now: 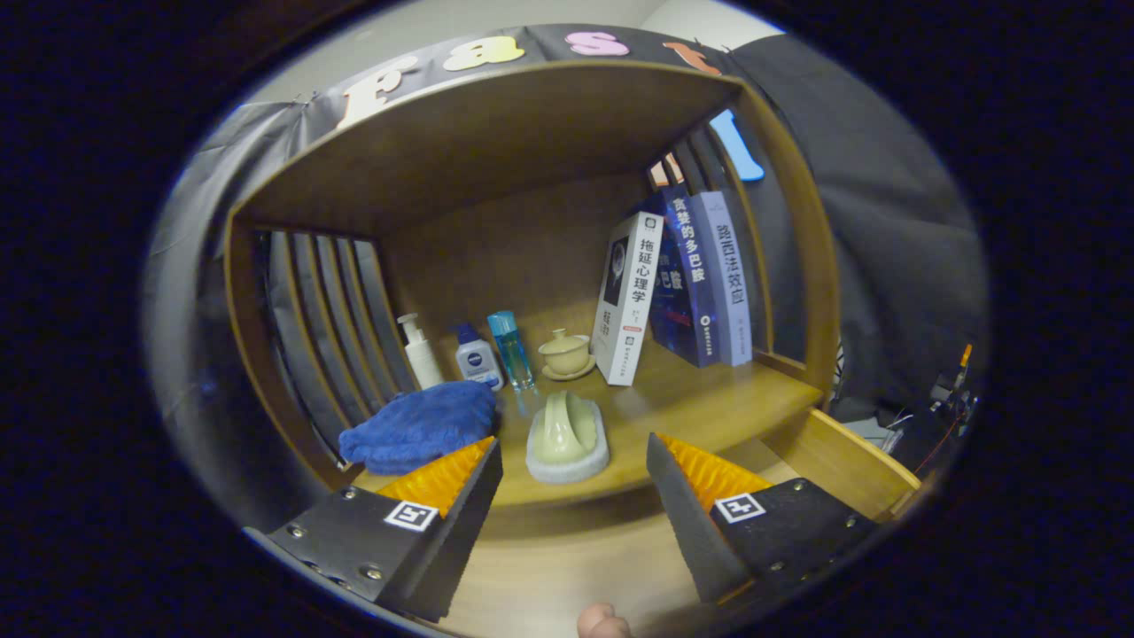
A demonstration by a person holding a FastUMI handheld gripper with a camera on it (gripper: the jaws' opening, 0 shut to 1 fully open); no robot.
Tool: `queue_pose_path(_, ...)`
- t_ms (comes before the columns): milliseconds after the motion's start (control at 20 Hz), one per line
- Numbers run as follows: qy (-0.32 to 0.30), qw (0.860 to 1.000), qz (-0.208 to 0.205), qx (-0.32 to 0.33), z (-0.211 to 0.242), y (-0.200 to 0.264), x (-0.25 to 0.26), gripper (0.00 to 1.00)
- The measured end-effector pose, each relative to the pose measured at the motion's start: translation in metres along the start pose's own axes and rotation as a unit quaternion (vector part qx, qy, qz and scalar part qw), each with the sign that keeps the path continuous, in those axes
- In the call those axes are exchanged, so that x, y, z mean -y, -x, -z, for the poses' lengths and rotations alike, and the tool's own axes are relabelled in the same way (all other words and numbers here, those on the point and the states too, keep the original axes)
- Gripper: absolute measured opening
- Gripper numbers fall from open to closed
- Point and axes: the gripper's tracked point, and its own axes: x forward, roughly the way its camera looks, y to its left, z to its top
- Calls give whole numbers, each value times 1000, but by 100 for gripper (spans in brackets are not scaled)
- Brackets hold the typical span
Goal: Pull open the drawer, take out the items inside it, and place them on the countertop above the cabinet.
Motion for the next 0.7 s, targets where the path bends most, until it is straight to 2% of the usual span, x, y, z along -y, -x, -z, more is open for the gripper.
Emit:
queue_pose_path(150,10,1000,-2,10,27,69,12,98)
queue_pose_path(250,43,999,-11,9,59,108,19,98)
queue_pose_path(350,56,998,-2,23,87,136,36,98)
queue_pose_path(450,39,999,-4,30,112,149,46,98)
queue_pose_path(600,32,999,-8,-9,153,148,65,98)
queue_pose_path(700,28,999,-17,-13,159,142,65,98)
